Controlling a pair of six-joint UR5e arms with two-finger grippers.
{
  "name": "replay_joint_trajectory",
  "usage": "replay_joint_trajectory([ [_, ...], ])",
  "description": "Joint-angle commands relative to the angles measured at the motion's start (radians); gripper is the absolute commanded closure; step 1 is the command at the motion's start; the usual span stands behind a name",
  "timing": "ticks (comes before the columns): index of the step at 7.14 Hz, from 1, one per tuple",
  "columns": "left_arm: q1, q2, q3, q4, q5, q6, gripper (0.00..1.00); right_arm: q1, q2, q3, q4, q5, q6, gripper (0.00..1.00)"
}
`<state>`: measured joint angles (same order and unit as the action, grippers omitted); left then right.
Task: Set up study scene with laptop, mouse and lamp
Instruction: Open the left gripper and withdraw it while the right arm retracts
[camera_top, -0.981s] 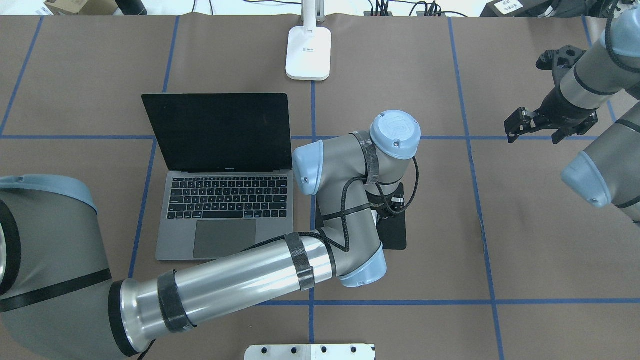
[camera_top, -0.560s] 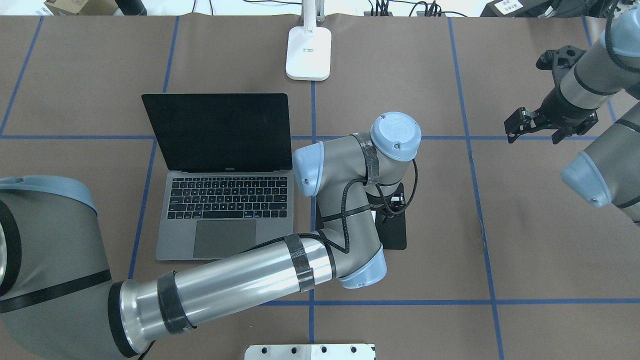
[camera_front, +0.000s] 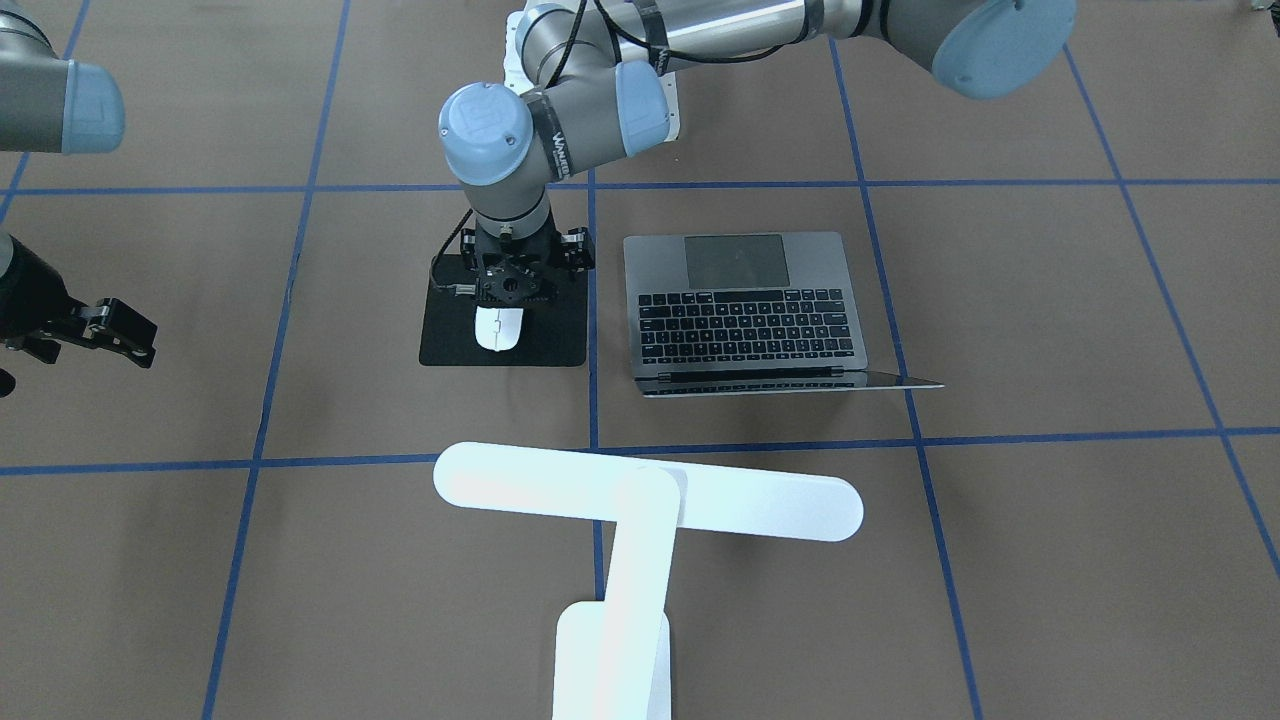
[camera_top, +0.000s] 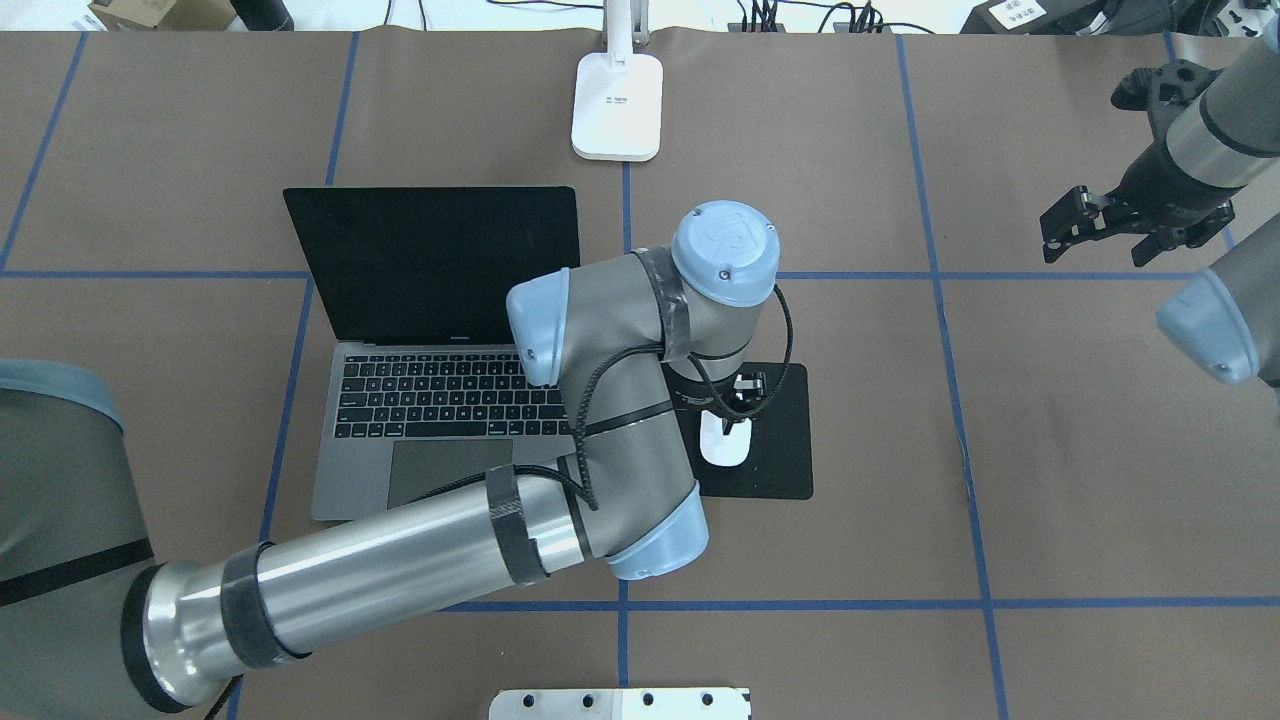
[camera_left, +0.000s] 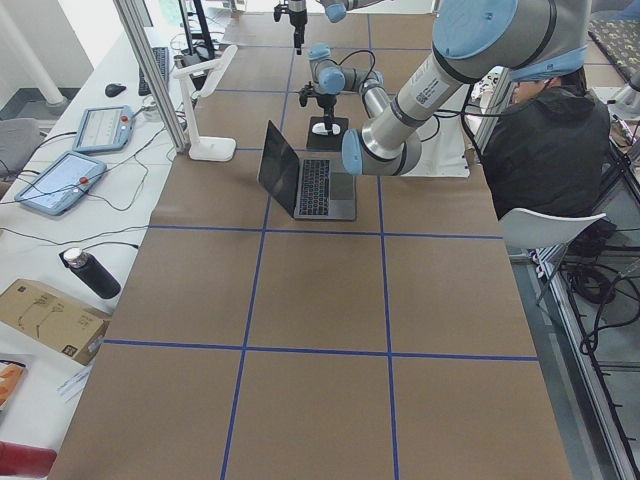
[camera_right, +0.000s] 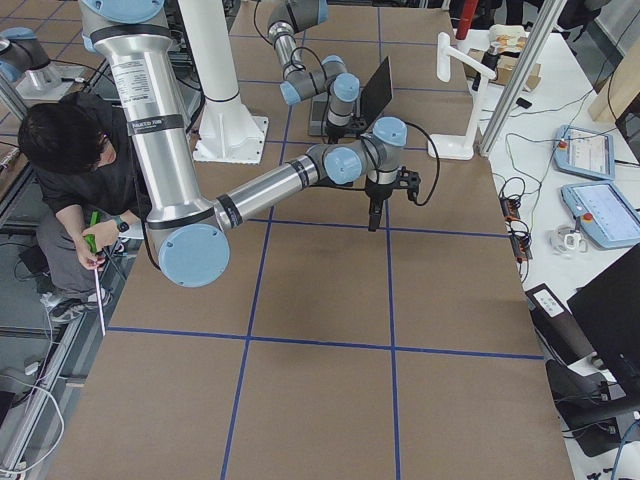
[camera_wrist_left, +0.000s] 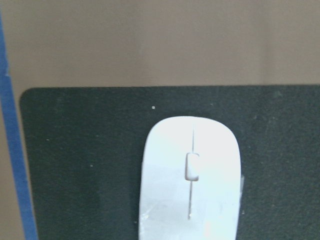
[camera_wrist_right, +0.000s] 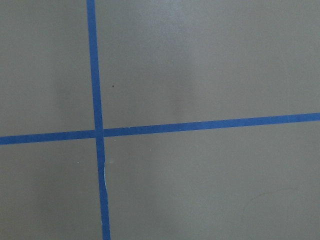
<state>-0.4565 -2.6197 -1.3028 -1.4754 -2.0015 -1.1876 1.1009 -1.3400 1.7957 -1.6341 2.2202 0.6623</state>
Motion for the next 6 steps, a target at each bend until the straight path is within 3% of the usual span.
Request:
replay_joint_trajectory([
  [1,-0.056,0.224,-0.303,0.021,-0.006,0.009,0.01,0.078,-0.002,-0.048,-0.004,0.035,-0.131,0.0],
  [3,-0.132,0.468,-0.615,0.074,-0.008,0.121,0.01,0.161,-0.011,-0.102,-0.012,0.053,-0.278,0.0],
  [4,-0.172,0.562,-0.707,0.13,-0.006,0.225,0.01,0.203,-0.011,-0.117,-0.065,0.052,-0.371,0.0],
  [6,-0.314,0.784,-0.8,0.121,-0.013,0.424,0.01,0.314,-0.011,-0.175,-0.16,0.052,-0.604,0.0],
])
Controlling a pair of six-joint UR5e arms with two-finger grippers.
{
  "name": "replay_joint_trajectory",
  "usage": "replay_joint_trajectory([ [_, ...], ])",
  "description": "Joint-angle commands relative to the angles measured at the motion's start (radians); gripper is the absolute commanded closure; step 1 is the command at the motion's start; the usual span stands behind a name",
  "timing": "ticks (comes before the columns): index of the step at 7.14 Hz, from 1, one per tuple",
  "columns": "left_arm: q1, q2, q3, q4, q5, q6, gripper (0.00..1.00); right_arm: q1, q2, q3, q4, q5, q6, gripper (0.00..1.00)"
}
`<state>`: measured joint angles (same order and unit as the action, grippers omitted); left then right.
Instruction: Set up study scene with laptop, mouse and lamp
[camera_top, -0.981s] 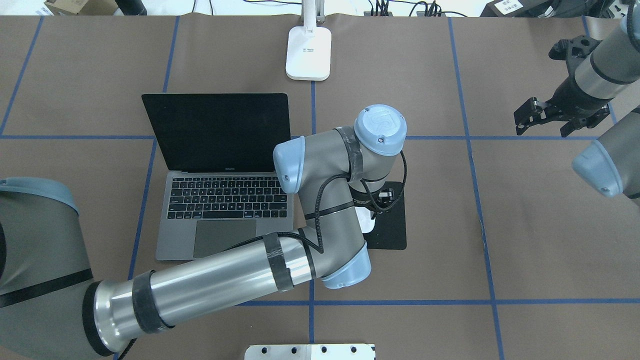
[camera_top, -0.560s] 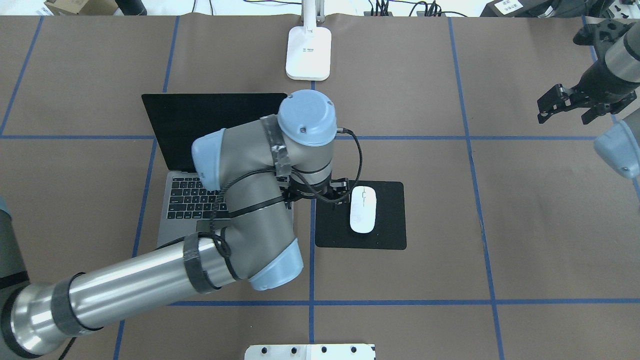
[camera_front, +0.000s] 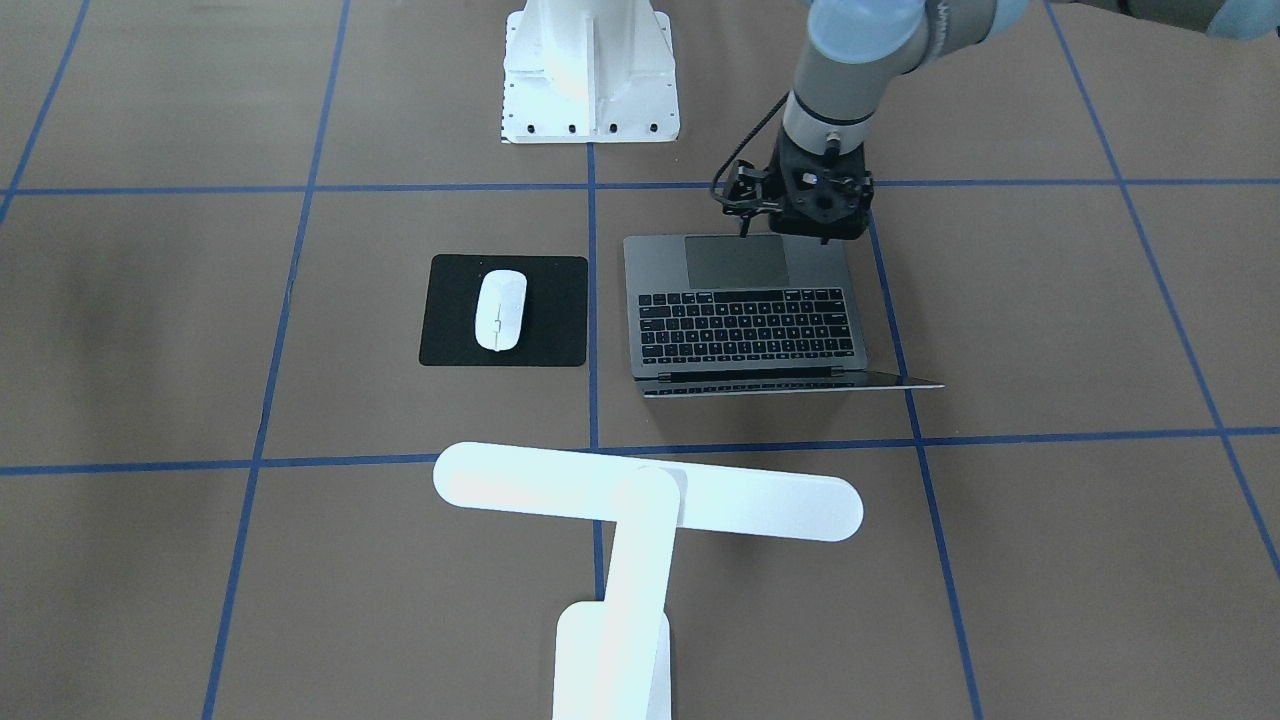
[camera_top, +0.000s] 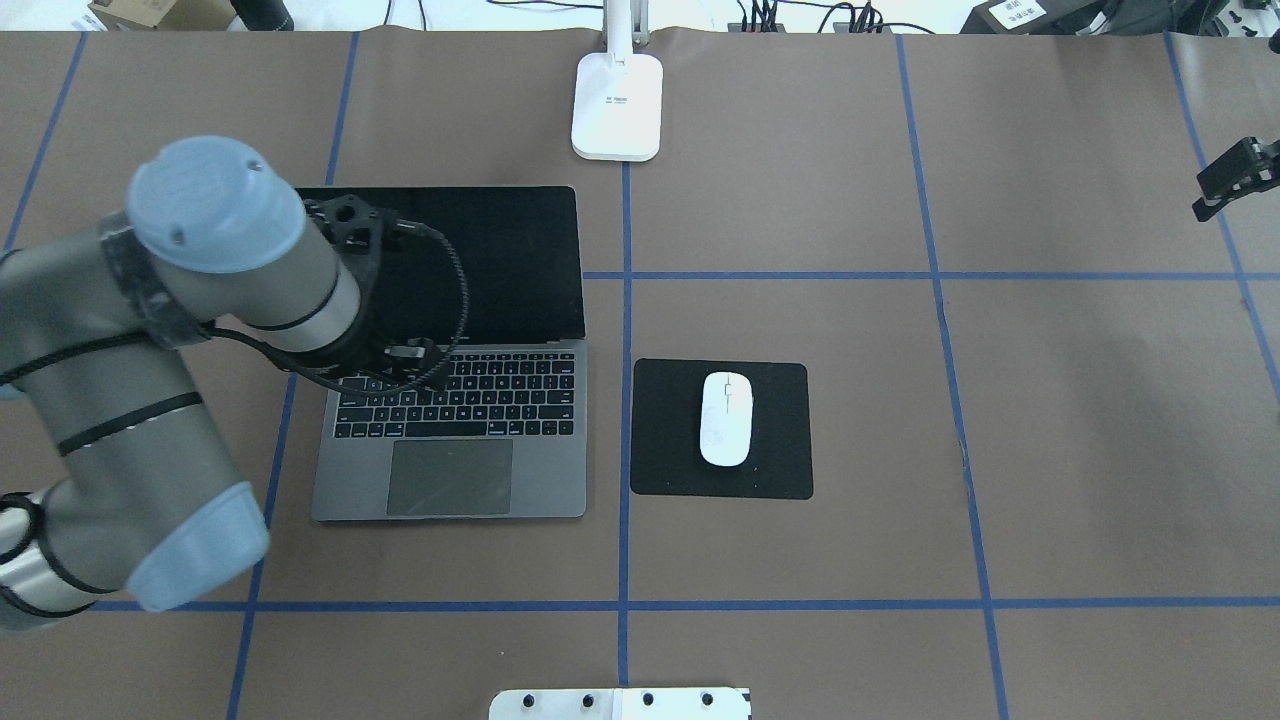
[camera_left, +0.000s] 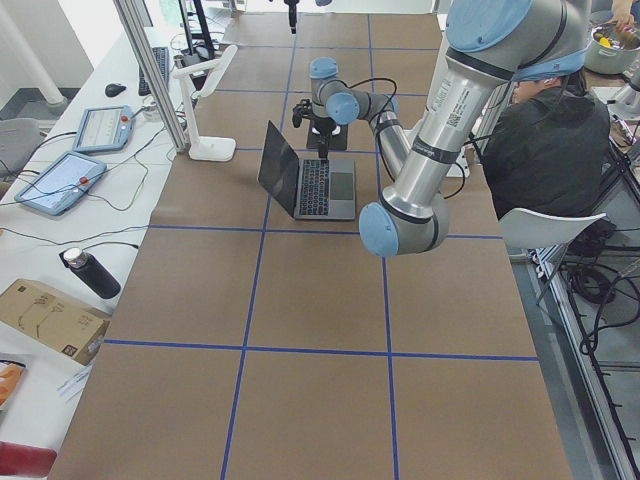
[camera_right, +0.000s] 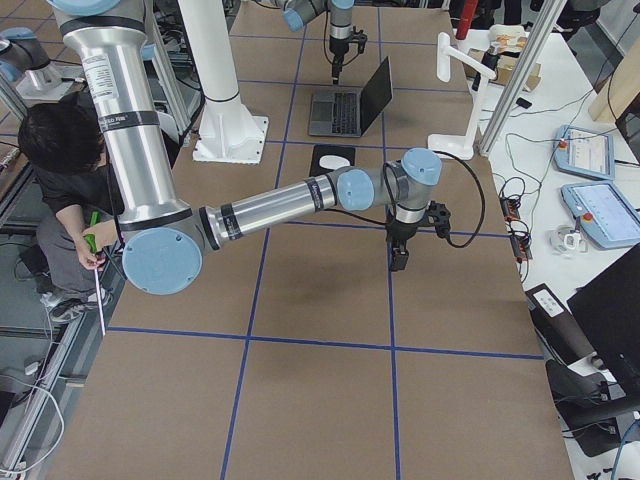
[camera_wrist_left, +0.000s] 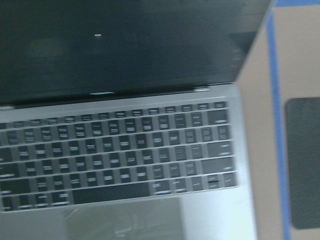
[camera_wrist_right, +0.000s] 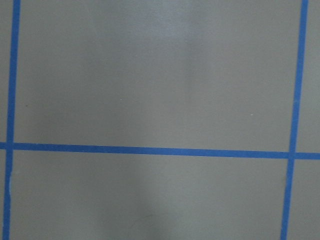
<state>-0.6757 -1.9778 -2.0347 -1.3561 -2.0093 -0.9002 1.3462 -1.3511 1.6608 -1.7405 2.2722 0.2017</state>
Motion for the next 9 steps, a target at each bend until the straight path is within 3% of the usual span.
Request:
replay_joint_trajectory([
  [1,-0.234,0.201,-0.058,0.0,-0.06,0.326,0.01,0.133,-0.002,-0.118,-0.048,0.003,-0.251,0.0],
  [2,-0.415,0.211,0.03,0.0,-0.133,0.556,0.01,0.19,-0.013,-0.207,-0.042,0.022,-0.375,0.0],
  [3,-0.533,0.211,0.138,-0.001,-0.201,0.719,0.01,0.246,-0.028,-0.241,-0.041,0.041,-0.398,0.0],
  [4,-0.629,0.211,0.21,-0.002,-0.21,0.835,0.01,0.283,-0.04,-0.237,-0.041,0.043,-0.392,0.0],
  [6,-0.74,0.296,0.251,-0.03,-0.212,0.903,0.01,0.284,-0.101,-0.214,-0.022,0.041,-0.407,0.0],
  [8,-0.76,0.475,0.264,-0.276,-0.21,0.911,0.01,0.284,-0.181,-0.207,0.129,0.04,-0.392,0.0],
  [9,-0.774,0.484,0.277,-0.279,-0.21,0.911,0.01,0.284,-0.212,-0.207,0.183,0.041,-0.357,0.0],
])
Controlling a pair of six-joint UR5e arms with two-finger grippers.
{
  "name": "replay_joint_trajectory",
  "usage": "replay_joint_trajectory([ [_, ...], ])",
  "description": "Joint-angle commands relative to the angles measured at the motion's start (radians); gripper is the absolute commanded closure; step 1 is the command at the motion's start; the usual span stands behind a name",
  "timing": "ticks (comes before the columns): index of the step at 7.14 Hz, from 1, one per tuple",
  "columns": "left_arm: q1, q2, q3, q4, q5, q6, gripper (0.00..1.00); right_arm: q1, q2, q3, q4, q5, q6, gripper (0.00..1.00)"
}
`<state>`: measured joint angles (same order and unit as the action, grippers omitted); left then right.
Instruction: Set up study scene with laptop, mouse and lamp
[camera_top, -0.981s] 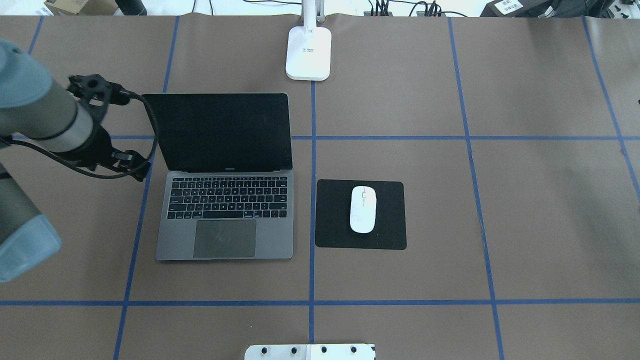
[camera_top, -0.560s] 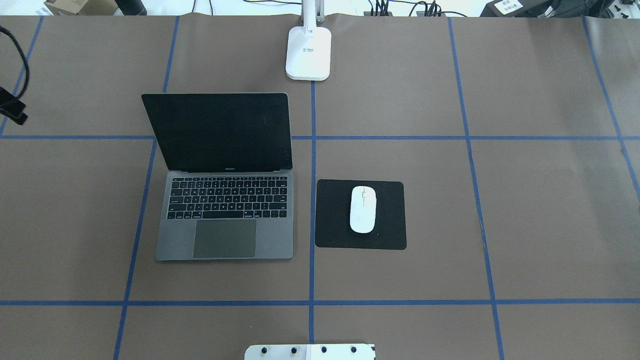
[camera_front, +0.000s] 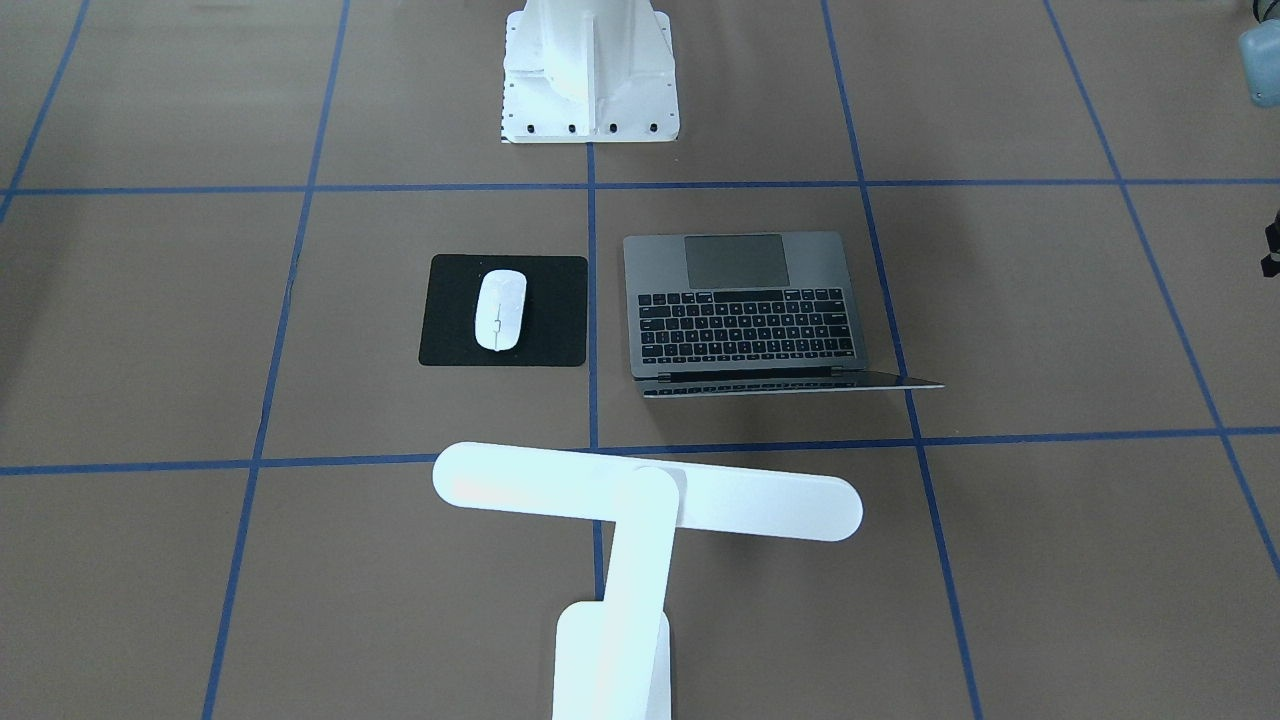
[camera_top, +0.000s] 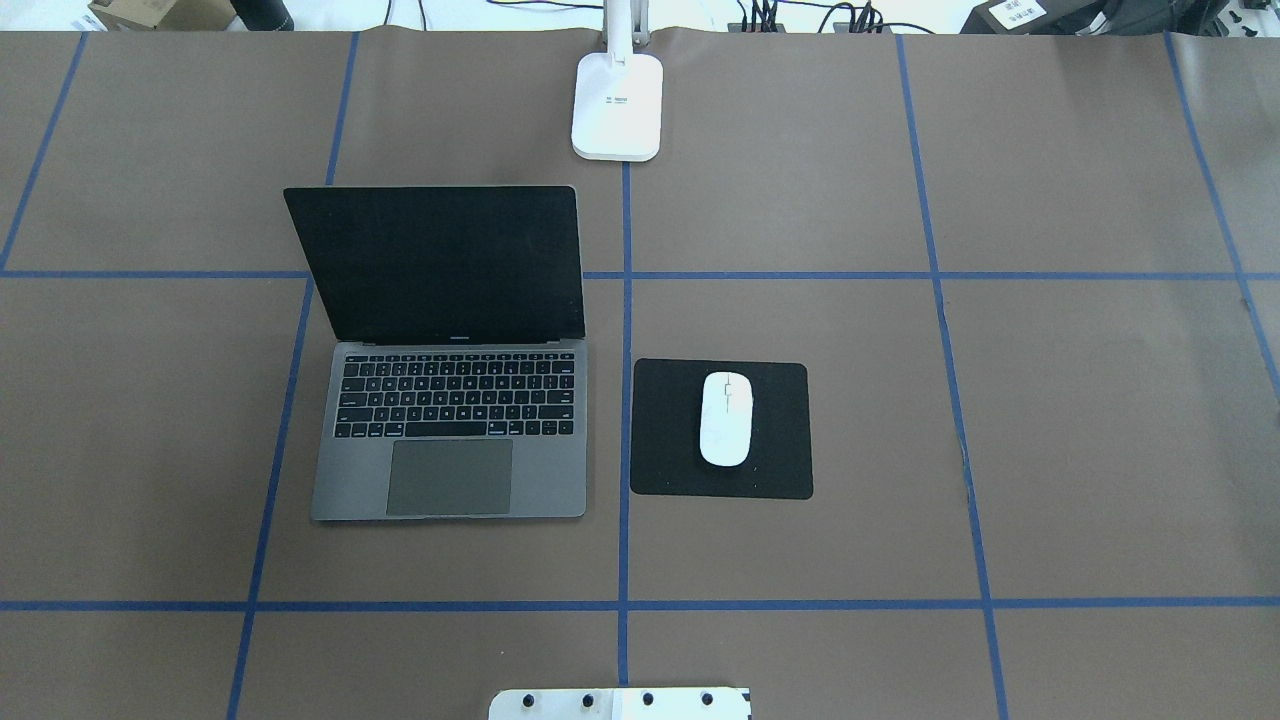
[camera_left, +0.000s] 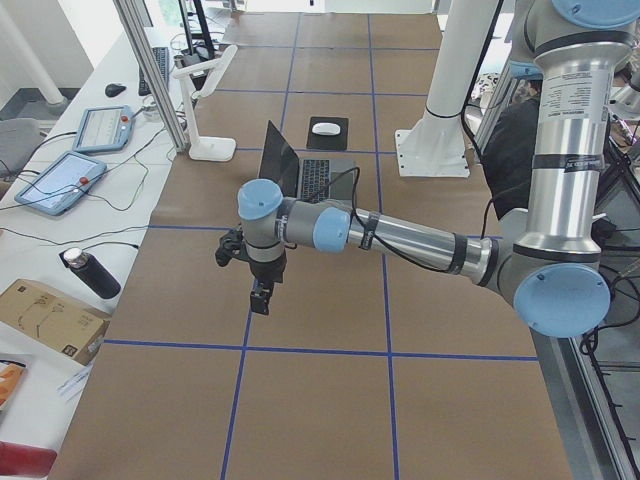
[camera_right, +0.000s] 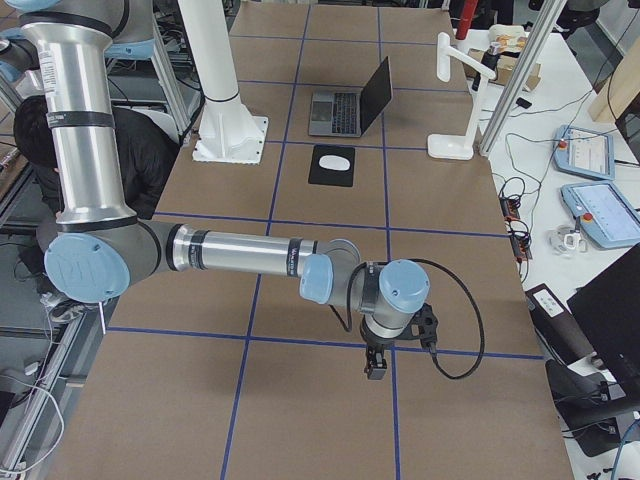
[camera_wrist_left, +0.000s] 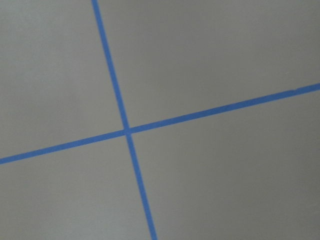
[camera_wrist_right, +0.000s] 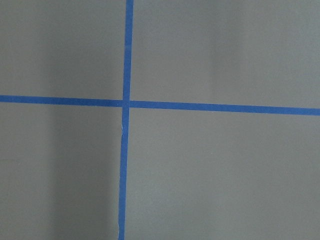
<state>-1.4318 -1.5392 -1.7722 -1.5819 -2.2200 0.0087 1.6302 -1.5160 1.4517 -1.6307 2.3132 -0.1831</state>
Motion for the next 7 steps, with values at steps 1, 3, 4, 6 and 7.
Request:
replay_joint_trajectory([
  [1,-0.018,0.071,0.028,-0.062,0.0,0.002,0.01,-0.001,-0.047,0.013,0.08,0.002,0.18,0.0],
  [3,-0.024,0.085,0.048,-0.063,-0.001,-0.001,0.01,-0.001,-0.064,0.021,0.15,0.008,0.209,0.0],
  [4,-0.086,0.085,0.045,-0.047,-0.021,-0.003,0.01,-0.006,-0.063,0.021,0.149,0.008,0.212,0.0],
  [6,-0.099,0.088,0.05,-0.046,-0.134,-0.004,0.01,-0.015,-0.058,0.019,0.147,0.008,0.241,0.0],
  [7,-0.099,0.088,0.054,-0.046,-0.133,-0.007,0.01,-0.016,-0.056,0.024,0.146,0.011,0.244,0.0],
])
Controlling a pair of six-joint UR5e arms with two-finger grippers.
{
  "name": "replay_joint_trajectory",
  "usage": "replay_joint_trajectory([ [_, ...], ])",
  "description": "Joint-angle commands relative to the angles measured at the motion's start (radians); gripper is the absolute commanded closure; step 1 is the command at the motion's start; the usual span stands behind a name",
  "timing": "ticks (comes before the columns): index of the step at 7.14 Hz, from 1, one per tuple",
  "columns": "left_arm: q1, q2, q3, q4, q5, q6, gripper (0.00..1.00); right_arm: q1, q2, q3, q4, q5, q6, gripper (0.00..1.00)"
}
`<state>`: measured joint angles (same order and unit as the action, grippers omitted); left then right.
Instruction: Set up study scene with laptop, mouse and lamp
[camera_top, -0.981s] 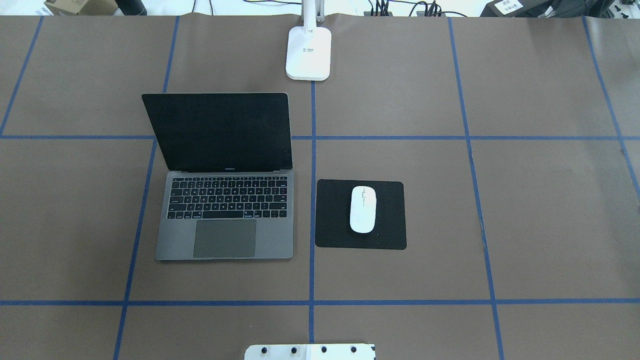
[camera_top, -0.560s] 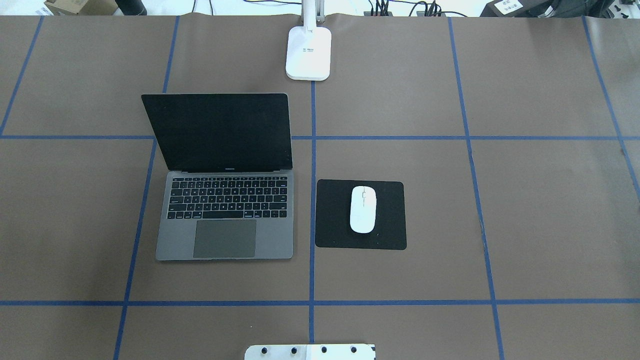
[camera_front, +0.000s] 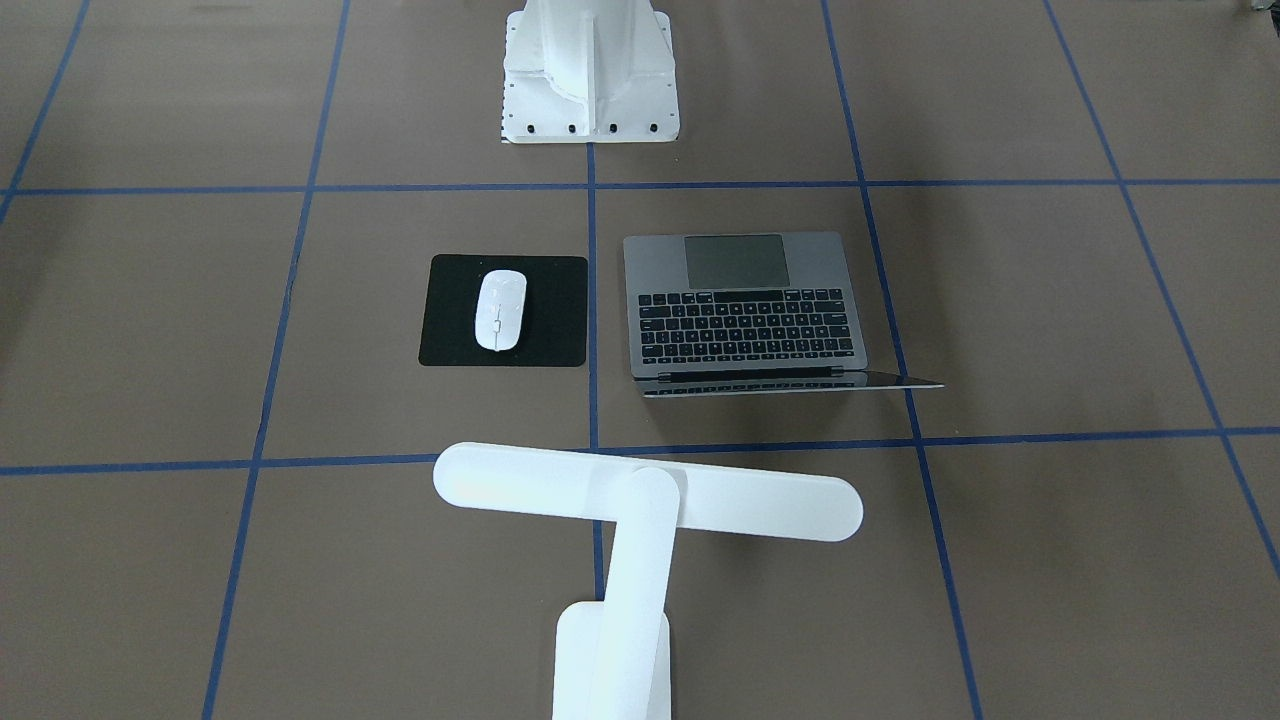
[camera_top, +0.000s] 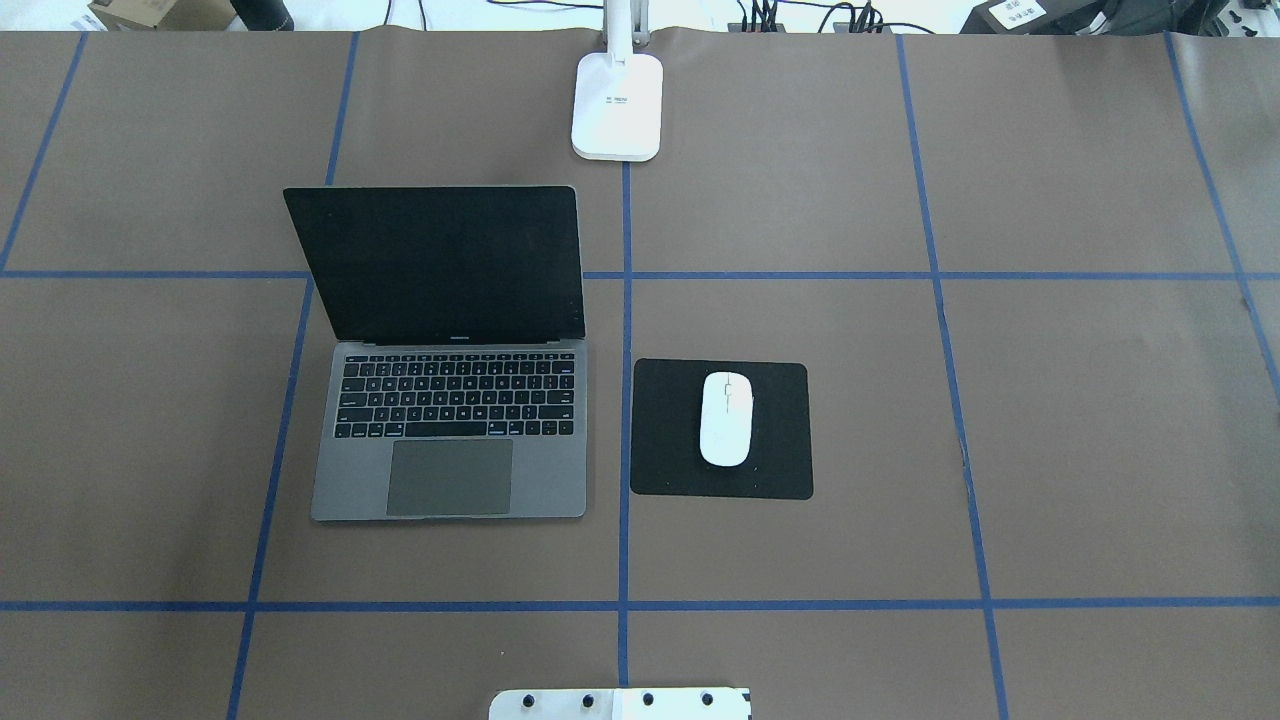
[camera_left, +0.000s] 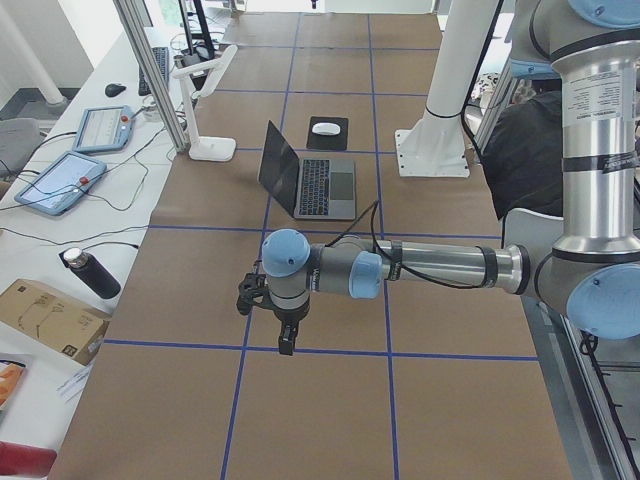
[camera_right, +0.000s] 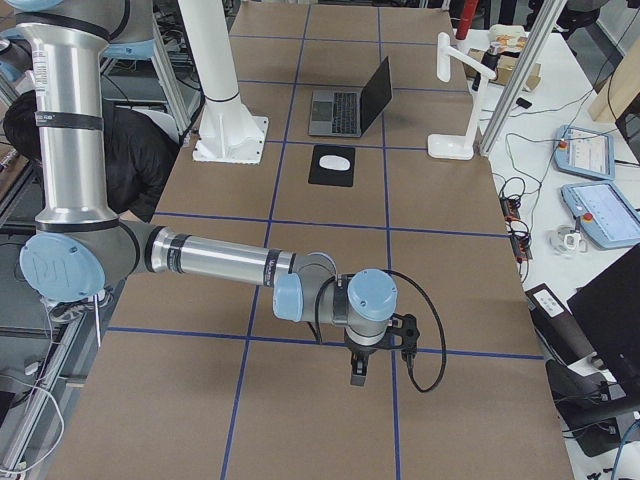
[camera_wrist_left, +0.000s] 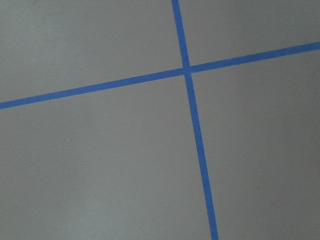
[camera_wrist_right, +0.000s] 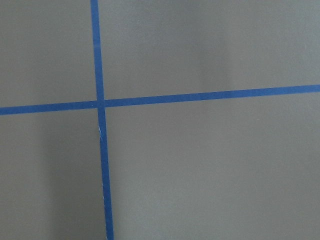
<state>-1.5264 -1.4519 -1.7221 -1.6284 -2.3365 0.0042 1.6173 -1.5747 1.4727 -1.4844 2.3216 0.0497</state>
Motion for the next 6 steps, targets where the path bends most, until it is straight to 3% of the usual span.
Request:
replay_joint_trajectory([
  [1,-0.005,0.001,0.009,0.001,-0.017,-0.003,0.01,-0.002,0.007,0.001,-0.004,0.031,0.012,0.0],
  [5,-0.005,-0.001,0.009,-0.002,-0.015,-0.003,0.01,-0.056,-0.001,0.058,-0.013,0.035,0.093,0.0],
  [6,-0.005,0.001,0.009,-0.002,-0.015,-0.003,0.01,-0.066,0.002,0.104,-0.104,0.027,0.093,0.0],
])
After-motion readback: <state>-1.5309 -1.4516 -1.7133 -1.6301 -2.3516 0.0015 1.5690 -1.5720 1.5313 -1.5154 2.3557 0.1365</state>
